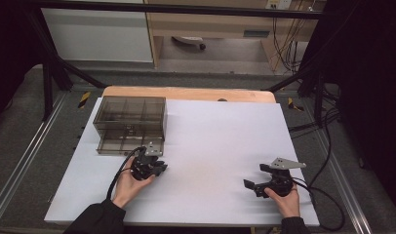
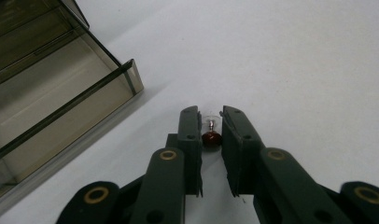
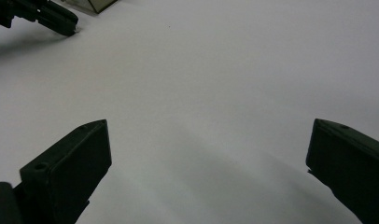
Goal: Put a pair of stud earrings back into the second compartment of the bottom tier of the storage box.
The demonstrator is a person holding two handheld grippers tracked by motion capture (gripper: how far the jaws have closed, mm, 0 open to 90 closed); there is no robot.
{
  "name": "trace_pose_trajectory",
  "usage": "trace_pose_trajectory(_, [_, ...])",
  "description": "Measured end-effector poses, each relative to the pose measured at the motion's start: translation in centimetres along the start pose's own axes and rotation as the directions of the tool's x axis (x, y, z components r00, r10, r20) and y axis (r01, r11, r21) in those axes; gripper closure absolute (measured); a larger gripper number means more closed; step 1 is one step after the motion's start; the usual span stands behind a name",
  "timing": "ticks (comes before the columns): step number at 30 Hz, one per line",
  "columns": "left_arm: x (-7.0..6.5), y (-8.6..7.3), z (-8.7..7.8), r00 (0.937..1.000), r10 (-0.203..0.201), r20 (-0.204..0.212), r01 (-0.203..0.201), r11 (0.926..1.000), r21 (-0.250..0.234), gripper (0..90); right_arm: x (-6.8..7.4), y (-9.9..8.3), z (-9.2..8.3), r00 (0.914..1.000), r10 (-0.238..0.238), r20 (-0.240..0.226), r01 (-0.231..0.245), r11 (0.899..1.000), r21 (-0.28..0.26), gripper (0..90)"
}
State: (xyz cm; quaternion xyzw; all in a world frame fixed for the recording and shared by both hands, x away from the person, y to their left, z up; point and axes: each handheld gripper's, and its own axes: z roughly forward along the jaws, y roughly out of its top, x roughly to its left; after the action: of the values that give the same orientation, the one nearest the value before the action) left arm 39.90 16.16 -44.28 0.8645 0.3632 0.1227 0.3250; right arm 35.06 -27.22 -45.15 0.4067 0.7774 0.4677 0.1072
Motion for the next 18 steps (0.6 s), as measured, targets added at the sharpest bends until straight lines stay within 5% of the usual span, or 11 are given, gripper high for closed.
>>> trace_pose_trajectory(18, [0.15, 0.06, -0.88, 0.9999, -0.002, 0.014, 0.002, 0.9997, -0.023, 80.1, -0.01, 0.00, -0.01, 1.0000, -0.002, -0.001, 0.002, 1.000, 0.000, 0.8])
